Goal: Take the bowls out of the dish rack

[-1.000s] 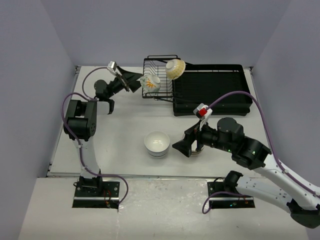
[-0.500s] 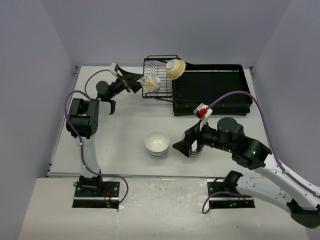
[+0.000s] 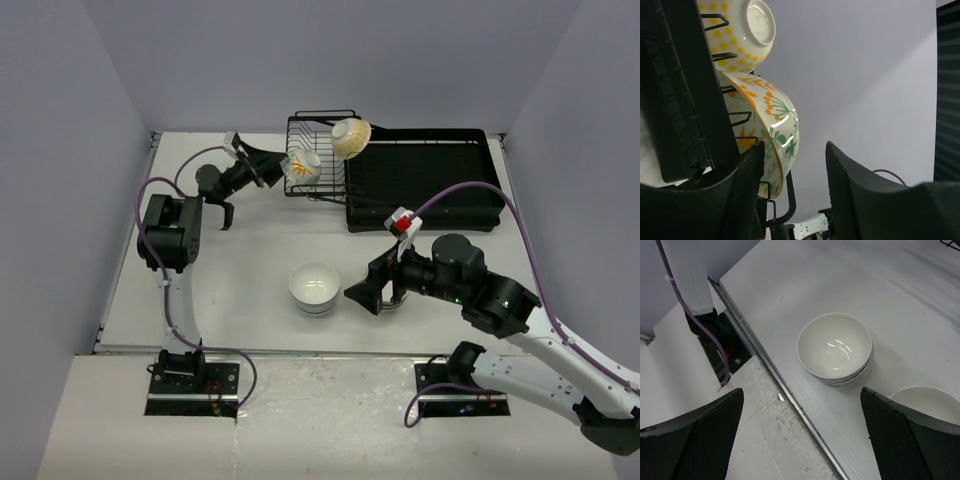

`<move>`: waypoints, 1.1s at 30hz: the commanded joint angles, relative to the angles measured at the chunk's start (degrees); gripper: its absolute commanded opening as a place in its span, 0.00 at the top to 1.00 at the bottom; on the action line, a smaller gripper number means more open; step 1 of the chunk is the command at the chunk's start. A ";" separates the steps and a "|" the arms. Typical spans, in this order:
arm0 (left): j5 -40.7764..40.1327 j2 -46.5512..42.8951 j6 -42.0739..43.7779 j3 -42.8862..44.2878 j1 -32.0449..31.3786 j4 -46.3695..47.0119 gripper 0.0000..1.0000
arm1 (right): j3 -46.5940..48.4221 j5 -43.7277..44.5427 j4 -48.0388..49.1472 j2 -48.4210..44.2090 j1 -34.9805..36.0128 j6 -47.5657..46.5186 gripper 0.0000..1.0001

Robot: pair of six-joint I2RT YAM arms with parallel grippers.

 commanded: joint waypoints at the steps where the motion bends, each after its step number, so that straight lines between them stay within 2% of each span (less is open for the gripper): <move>1: -0.32 1.60 -0.05 1.71 -0.67 10.97 0.48 | 1.78 -1.16 0.70 -0.50 -0.27 -1.16 0.01; 5: -0.32 1.86 0.12 1.88 -0.94 10.62 0.59 | 1.43 -1.34 1.05 -0.68 -0.27 -1.25 0.01; 10: -0.58 2.30 -0.05 2.06 -1.03 10.62 0.63 | 0.99 -2.83 1.49 -0.85 -0.27 -1.78 0.02; 18: -1.46 2.83 -1.99 2.41 -1.29 12.55 0.84 | 0.99 -4.15 1.93 -0.94 -0.18 -1.78 0.03; 19: -1.55 3.00 -2.42 2.50 -1.29 12.72 0.92 | 1.17 -4.15 1.75 -1.03 -0.27 -1.78 0.03; 21: -1.90 3.27 -3.04 2.50 -1.29 14.30 1.00 | 1.52 -4.06 1.49 -1.03 -0.27 -1.78 0.03; 33: -4.36 3.62 -5.50 4.17 -2.43 16.76 1.00 | 1.08 -3.10 1.22 -1.65 -0.27 -2.04 0.03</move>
